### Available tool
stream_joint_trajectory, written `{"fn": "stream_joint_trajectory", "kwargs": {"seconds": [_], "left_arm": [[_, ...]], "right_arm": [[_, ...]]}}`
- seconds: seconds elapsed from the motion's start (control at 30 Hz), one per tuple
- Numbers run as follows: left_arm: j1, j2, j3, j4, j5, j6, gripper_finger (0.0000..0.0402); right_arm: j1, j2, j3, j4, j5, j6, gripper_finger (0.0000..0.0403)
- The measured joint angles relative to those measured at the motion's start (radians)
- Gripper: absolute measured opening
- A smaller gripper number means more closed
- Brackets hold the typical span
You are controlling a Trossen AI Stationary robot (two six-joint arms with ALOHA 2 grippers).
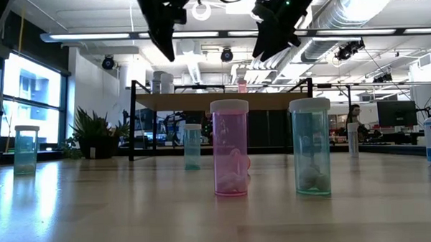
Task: Pick and place medicine bottles onto shelf by color
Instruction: Put the top right blue pill bottle on the shelf
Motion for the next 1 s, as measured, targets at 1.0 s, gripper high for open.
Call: {"fn": "stream_joint_trajectory", "kwargs": {"seconds": [1.0], "left_arm": [[-0.340, -0.377, -0.456, 0.251, 0.180, -0.422, 0.0239]], "right_arm": [[0.035, -0.001, 0.000, -0.036, -0.278, -0.054, 0.0174]]}}
